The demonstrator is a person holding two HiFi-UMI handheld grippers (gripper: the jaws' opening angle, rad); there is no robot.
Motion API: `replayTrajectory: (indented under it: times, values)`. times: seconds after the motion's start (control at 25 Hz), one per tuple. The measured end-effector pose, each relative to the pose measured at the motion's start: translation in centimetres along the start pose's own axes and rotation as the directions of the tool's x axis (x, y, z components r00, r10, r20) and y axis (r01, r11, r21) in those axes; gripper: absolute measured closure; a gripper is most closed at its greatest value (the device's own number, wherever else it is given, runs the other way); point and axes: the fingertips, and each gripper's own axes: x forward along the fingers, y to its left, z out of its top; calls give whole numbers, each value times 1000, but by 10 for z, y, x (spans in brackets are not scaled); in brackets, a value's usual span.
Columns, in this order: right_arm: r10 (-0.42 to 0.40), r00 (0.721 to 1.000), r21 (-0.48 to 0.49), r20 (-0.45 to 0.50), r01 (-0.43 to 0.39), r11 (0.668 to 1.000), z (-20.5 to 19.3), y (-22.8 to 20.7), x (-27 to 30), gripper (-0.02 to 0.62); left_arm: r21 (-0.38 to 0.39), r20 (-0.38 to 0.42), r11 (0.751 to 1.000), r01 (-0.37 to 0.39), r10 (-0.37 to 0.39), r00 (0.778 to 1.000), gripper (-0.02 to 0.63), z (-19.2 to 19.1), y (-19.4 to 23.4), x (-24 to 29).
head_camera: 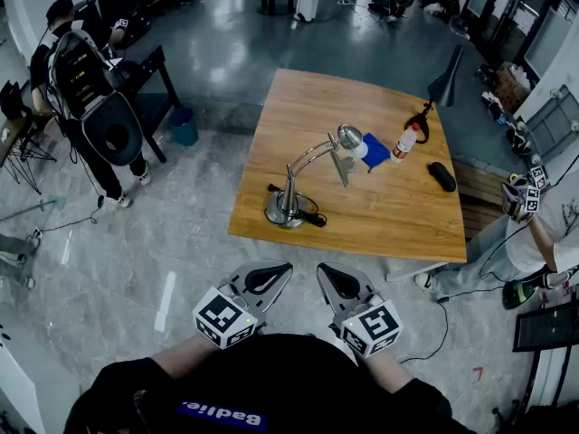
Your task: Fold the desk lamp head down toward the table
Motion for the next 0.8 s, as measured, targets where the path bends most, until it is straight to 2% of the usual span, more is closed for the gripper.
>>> replayTrajectory:
  times: [0.32, 0.48, 0.72, 0.8]
  values:
    - [2, 1000, 7, 3, -2, 1000, 4, -11, -10, 591, 1, -6, 1000, -2, 2, 1000, 597, 6, -8, 14]
    - [15, 1000, -1, -5, -15, 1000, 1, -1, -7, 591, 6, -10, 1000, -6, 6, 1000, 597, 2, -8, 4]
    - [42, 999, 0, -11, -42, 999, -4, -5, -14, 591, 16, -25, 999, -46, 46, 999, 597, 0, -12, 10]
    - [56, 998, -26, -10, -57, 998, -4, -6, -17, 589, 24, -30, 998, -66, 66, 997, 597, -2, -15, 15]
